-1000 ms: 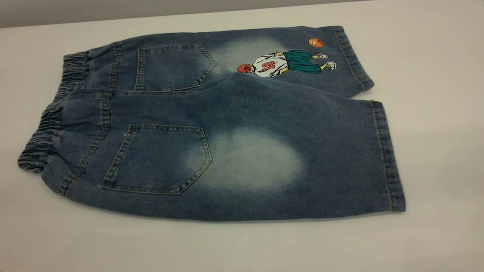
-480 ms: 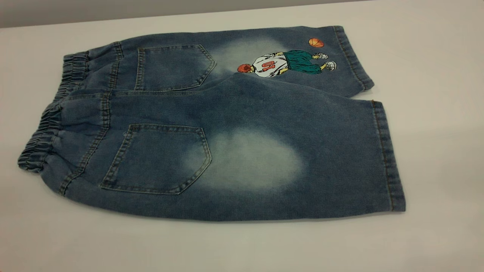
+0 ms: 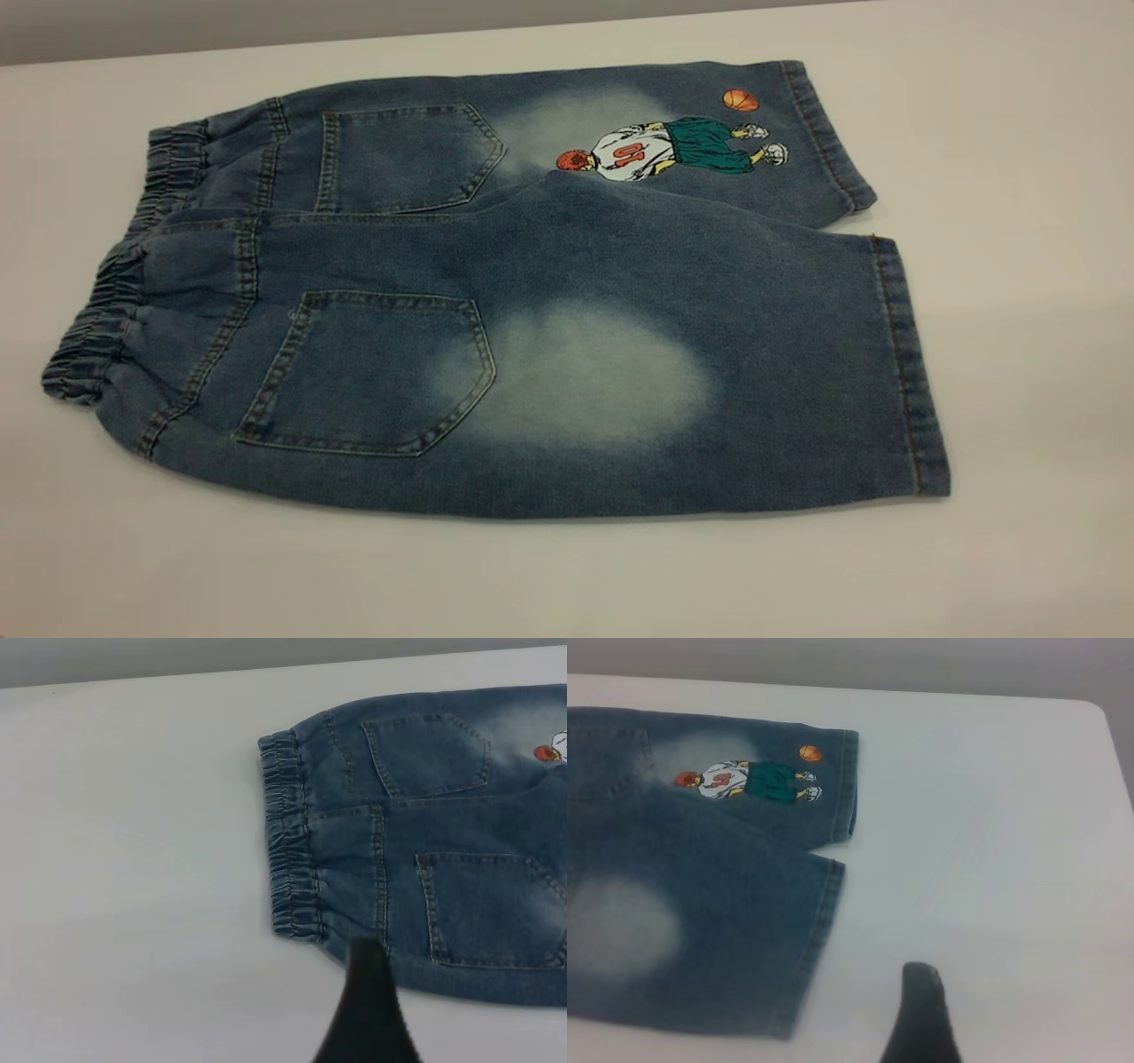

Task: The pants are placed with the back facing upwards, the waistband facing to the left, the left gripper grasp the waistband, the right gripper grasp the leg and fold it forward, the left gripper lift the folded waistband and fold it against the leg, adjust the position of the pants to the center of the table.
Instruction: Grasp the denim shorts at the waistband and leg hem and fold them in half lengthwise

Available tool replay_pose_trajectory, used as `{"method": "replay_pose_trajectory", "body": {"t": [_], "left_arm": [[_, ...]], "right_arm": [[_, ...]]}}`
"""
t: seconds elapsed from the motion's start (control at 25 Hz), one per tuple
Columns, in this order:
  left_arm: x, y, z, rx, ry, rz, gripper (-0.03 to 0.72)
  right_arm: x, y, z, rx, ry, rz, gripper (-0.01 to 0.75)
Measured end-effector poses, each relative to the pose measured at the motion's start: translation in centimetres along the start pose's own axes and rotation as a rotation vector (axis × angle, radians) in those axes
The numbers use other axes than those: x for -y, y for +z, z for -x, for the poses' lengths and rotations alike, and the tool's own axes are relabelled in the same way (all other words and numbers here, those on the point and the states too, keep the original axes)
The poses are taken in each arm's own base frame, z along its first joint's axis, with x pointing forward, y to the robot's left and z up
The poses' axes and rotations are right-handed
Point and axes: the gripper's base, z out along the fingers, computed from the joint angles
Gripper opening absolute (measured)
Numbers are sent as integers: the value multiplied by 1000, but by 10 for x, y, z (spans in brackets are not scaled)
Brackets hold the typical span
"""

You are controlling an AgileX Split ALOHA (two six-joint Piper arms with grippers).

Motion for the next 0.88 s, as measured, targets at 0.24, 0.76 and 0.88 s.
{"method": "replay_pose_trajectory", "body": {"t": [0.24, 0.76, 0.88], "left_arm": [[-3, 0, 1, -3, 9, 28, 486], [-5, 34, 74, -32, -178, 23, 486], [-2, 58, 86, -61, -221, -16, 486]], "right_arm": [[-2, 1, 1, -5, 63, 24, 465], [-16, 51, 80, 13, 115, 189, 465], [-22, 73, 88, -24, 135, 266, 465]]}}
